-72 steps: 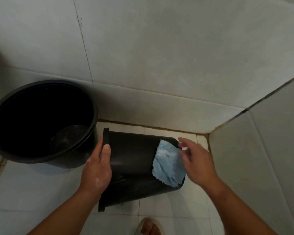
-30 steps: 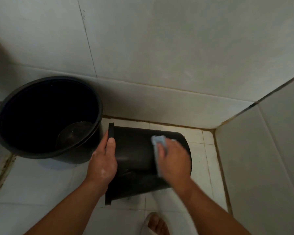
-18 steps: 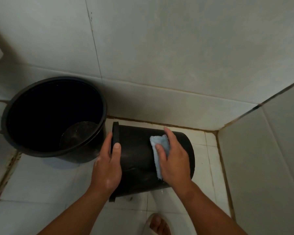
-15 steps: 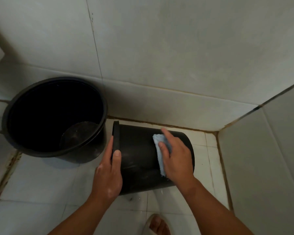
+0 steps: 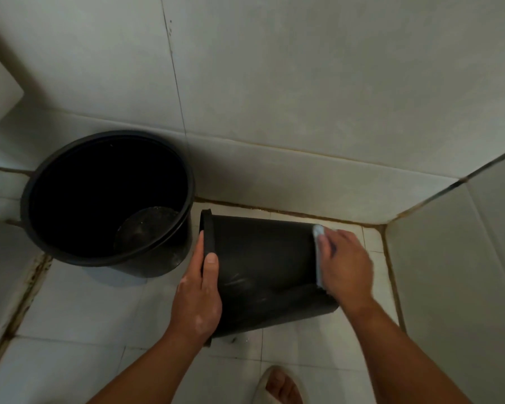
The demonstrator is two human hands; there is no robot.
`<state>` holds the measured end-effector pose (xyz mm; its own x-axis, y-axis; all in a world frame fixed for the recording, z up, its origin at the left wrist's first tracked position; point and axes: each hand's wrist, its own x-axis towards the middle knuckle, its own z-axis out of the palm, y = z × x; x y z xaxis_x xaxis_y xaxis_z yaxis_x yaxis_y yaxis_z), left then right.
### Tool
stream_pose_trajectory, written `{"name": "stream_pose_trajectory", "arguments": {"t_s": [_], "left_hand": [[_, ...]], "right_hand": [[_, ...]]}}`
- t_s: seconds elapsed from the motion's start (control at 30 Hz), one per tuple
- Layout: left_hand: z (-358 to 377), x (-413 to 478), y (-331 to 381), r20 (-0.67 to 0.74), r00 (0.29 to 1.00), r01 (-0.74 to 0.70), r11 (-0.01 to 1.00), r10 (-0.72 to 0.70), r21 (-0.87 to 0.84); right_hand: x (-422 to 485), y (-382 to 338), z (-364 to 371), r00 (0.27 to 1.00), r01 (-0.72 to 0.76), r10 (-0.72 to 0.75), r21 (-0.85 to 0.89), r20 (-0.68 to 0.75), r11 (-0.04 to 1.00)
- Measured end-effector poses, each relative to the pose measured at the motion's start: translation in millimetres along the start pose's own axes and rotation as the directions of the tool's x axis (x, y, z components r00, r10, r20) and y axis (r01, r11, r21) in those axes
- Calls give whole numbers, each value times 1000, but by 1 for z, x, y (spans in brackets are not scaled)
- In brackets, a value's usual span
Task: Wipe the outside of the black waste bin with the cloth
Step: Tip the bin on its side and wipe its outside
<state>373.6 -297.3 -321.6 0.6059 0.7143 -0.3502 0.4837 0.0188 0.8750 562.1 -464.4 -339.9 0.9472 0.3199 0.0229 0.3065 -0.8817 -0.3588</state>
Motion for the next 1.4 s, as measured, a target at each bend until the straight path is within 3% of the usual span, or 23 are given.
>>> {"name": "stream_pose_trajectory", "arguments": {"t_s": [0.1, 0.17, 0.27, 0.33, 0.37, 0.4, 0.43, 0.5, 0.57, 0.63, 0.7, 0.77, 0.83, 0.9, 0.97, 1.0, 1.03, 1.13, 1.2, 1.27, 1.37, 1.4], "left_hand": [[4, -3, 2, 2, 1000, 8, 1000, -8, -17], [4, 0, 3, 8, 1000, 26, 999, -25, -26], [0, 6, -1, 9, 999, 36, 999, -36, -5], [-3, 8, -1, 12, 1000, 19, 1000, -19, -4], [-4, 8, -1, 9, 1000, 16, 1000, -16, -1], [-4, 8, -1, 2, 1000, 15, 1000, -15, 4], [-4, 9, -1, -4, 1000, 14, 1000, -14, 10], [-2, 6, 1, -1, 1000, 7, 1000, -7, 3], [0, 3, 5, 13, 1000, 4, 1000, -3, -19], [1, 3, 7, 23, 999, 25, 998, -24, -49], [0, 7, 5, 33, 998, 49, 996, -46, -77], [-1, 12, 1, 29, 998, 64, 989, -61, -131], [-3, 14, -4, 38, 996, 82, 979, -77, -187], [-5, 13, -5, 64, 993, 107, 971, -96, -214], [-7, 12, -5, 94, 990, 119, 971, -101, -208], [-7, 12, -6, 105, 989, 124, 970, -104, -207], [-6, 11, -5, 109, 989, 124, 970, -103, -207], [-5, 14, -2, 78, 992, 109, 977, -96, -181], [-5, 15, -1, 68, 993, 110, 976, -99, -189], [-6, 13, -4, 77, 991, 120, 971, -106, -205], [-8, 9, -7, 84, 990, 128, 970, -113, -207], [-7, 9, -6, 83, 990, 129, 970, -114, -208]], "right_hand": [[-7, -11, 5, 999, -8, 5, -72, -39, 997], [-34, -50, 13, 985, 166, -168, -46, -42, 985], [-81, -98, 27, 841, 520, -534, 141, 92, 843], [-82, -92, 28, 736, 640, -665, 192, 126, 744], [-74, -79, 28, 723, 669, -682, 136, 110, 731], [-62, -63, 25, 765, 635, -639, 68, 84, 769], [-47, -47, 21, 855, 517, -518, 24, 29, 855], [-16, -18, 5, 985, 167, -167, -15, -40, 986], [-3, -7, -3, 998, -44, 40, -77, -51, 996], [-6, -29, -2, 996, -79, 72, -114, -60, 990], [-27, -65, 11, 994, 95, -98, -63, -50, 993], [-57, -98, 24, 927, 375, -375, 48, 0, 926], [-74, -107, 31, 818, 550, -570, 187, 77, 814], [-72, -92, 27, 660, 702, -741, 250, 124, 666], [-60, -72, 21, 450, 839, -863, 221, 231, 497], [-50, -65, 18, 401, 865, -874, 201, 276, 460], [-38, -62, 17, 430, 852, -850, 175, 303, 493], [-17, -74, 18, 772, 593, -606, 123, 192, 796], [-32, -83, 24, 823, 536, -553, 146, 132, 832], [-64, -82, 27, 736, 618, -656, 231, 165, 752], [-81, -58, 24, 416, 847, -885, 264, 209, 461], [-74, -51, 23, 367, 880, -906, 237, 212, 412]]}}
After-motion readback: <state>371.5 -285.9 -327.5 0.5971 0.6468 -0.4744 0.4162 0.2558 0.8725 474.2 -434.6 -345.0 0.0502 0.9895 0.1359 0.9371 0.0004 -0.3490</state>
